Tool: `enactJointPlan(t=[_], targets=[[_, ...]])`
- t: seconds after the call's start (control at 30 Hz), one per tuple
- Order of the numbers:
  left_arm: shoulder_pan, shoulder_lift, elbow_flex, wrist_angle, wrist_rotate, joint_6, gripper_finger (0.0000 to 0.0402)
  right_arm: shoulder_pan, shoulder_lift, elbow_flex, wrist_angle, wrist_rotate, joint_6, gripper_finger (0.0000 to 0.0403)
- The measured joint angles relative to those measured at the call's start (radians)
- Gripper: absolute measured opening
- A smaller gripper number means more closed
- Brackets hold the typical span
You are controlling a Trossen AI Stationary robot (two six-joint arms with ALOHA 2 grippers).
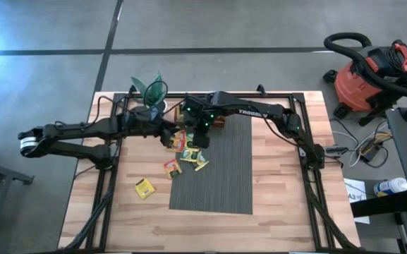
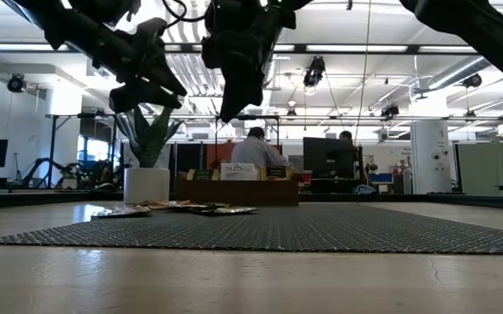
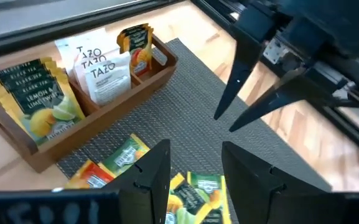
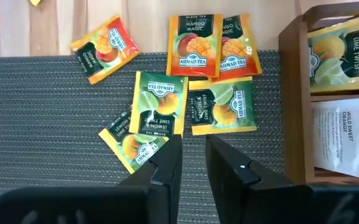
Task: Pick & Place Tea
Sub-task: Put the yellow tea bag into the left compartment of the wooden organizer
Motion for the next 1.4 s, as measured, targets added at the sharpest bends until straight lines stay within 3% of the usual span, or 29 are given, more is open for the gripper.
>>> enactJointPlan(t=[0.33, 0.57, 0.9, 1.1, 1.4], targets=[[-0.018, -0.012, 0.0, -0.137, 0.009, -0.266, 0.0138, 0.101, -0.015, 0.0, -0.064, 0.008, 0.049, 0.0068], [-0.057, -0.07, 0.0, -0.258, 0.108, -0.338, 0.0138, 0.218, -0.059, -0.005, -0.12, 0.175, 0.107, 0.0068], [-0.11, -0.203, 0.0, -0.3, 0.007, -0.331, 0.0138, 0.345, -0.064, -0.033, -0.027, 0.314, 0.148, 0.0068], [-0.11, -0.222, 0.0, -0.396, -0.082, -0.282, 0.0138, 0.328, -0.065, -0.058, -0.013, 0.319, 0.255, 0.0068], [-0.11, -0.206, -0.001, -0.534, -0.058, -0.226, 0.0138, 0.241, -0.064, -0.062, 0.194, 0.217, 0.268, 0.0068]])
